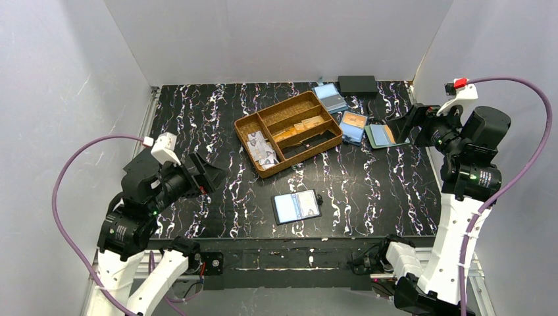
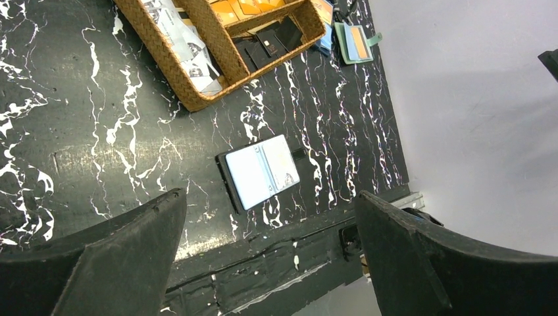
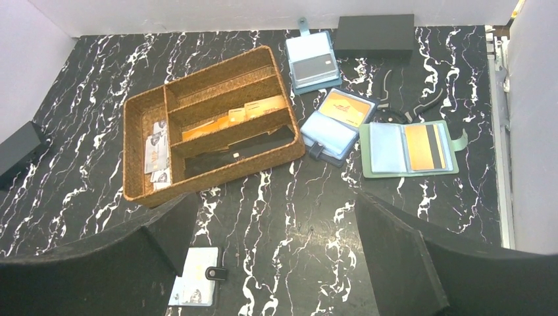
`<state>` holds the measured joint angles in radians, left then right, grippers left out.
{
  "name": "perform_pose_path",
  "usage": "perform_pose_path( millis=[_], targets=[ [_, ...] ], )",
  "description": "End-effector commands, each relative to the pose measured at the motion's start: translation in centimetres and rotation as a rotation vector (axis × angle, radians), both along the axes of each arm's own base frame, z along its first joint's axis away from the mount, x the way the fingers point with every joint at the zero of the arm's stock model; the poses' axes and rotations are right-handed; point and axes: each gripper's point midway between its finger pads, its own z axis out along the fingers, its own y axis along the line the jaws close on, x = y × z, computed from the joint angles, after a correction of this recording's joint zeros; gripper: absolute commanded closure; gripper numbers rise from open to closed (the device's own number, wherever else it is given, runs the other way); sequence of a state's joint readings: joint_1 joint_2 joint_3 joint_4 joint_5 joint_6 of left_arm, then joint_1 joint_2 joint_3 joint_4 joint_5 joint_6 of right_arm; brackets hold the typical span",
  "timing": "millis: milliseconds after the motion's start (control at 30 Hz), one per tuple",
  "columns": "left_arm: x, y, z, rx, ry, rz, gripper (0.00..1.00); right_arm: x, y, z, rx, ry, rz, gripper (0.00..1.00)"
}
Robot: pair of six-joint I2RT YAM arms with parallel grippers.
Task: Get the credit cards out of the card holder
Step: Reset both arms
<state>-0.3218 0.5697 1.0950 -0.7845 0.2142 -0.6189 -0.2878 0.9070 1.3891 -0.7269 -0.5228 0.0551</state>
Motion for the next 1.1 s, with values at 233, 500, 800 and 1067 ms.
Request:
perform_pose_path(
  millis=[233, 500, 800, 1067],
  targets=[
    [3.3, -1.2, 3.0, 0.084, 0.001, -0.072, 0.02, 1.7, -0.6, 0.9, 0.019, -0.018, -0.013, 0.02],
    [5.6, -2.6, 2.8, 0.125, 0.036, -0.143, 0.02, 3.2, -1.4, -0.5, -0.024, 0.011, -0.01, 0.01],
    [4.5, -2.3, 4.5, 0.123, -0.018, -0.154, 0.02, 3.8, -2.8, 0.4, -0.042, -0.012, -0.072, 0.02],
    [4.1, -2.3, 5.5, 0.067, -0.067, -0.124, 0.02, 3.3, -3.1, 0.6, -0.048, -0.018, -0.101, 0.02]
  ],
)
